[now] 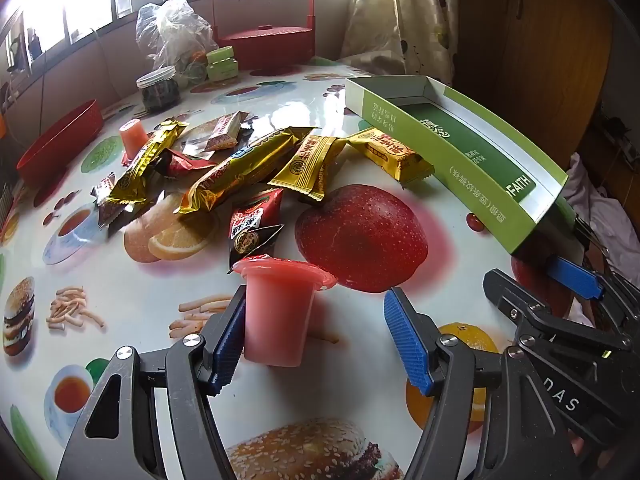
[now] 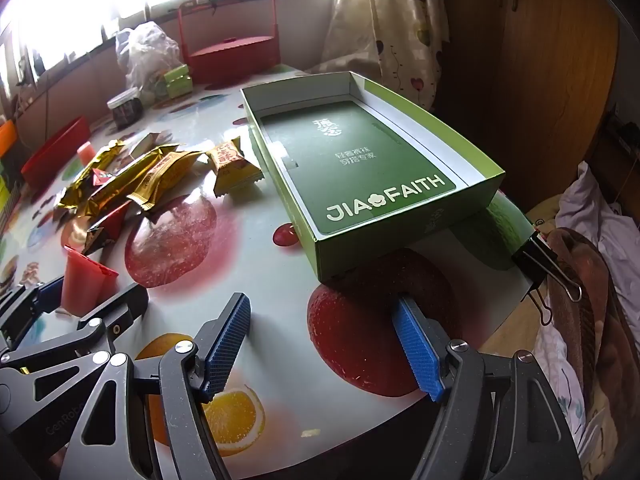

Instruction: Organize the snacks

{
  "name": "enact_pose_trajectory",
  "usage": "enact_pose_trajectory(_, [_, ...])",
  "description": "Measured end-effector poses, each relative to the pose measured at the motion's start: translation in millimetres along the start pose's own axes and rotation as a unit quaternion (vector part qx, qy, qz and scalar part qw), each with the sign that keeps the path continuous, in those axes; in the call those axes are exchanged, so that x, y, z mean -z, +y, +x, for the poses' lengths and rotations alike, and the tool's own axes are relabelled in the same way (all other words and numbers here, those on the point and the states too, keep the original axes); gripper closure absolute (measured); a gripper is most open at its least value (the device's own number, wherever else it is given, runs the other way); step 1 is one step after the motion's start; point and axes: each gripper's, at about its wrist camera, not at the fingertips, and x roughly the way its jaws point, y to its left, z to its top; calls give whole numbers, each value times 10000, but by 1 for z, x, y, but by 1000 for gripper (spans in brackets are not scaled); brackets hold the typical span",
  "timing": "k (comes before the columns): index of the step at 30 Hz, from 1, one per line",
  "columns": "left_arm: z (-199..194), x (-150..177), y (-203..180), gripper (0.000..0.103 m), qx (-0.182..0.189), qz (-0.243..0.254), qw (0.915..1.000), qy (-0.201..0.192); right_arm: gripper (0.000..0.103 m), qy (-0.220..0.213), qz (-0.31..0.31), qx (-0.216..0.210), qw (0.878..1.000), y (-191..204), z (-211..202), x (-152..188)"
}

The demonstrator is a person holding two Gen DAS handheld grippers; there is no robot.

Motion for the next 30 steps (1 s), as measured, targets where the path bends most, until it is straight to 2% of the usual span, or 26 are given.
enact_pose_trajectory(30, [2, 4, -1, 36, -57, -69, 9999, 67, 29, -25, -22, -8, 10000, 0, -2, 3])
